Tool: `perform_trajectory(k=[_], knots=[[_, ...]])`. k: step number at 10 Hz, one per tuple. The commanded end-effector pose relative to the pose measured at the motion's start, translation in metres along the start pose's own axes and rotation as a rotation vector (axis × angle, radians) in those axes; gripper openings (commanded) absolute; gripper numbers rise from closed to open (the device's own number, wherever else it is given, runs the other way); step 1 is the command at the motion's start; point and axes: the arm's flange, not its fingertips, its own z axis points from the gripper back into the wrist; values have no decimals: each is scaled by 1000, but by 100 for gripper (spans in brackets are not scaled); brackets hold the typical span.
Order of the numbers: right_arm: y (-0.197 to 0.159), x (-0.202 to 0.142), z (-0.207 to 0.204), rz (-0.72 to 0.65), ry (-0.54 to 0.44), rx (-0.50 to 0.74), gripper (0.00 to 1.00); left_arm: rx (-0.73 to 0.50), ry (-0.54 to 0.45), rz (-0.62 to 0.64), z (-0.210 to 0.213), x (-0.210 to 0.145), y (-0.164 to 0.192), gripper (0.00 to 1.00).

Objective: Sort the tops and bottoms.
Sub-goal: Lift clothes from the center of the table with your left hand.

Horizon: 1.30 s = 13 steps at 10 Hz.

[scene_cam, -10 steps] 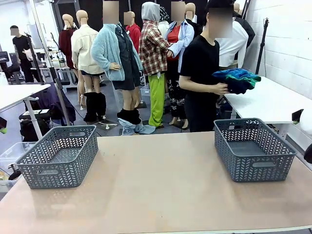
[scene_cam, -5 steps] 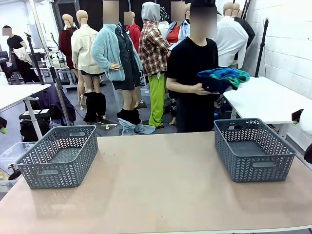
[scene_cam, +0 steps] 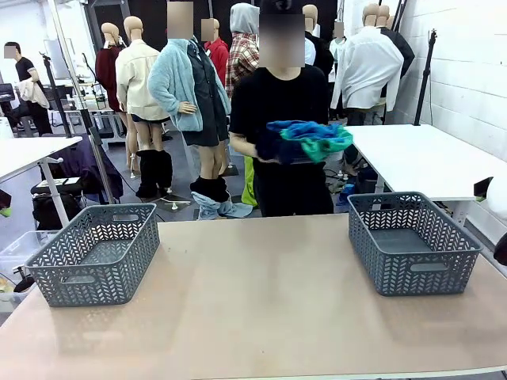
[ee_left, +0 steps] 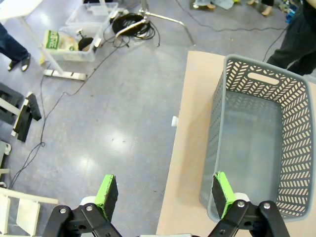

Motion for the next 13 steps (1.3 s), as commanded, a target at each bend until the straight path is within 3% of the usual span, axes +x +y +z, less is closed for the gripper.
perform_trajectory(k=[1,13], knots=[[1,0,1,8,11,-8,100,-1,-2,-1,1,0,1,100],[1,0,1,8,11,-8,100,-1,-2,-1,1,0,1,100]])
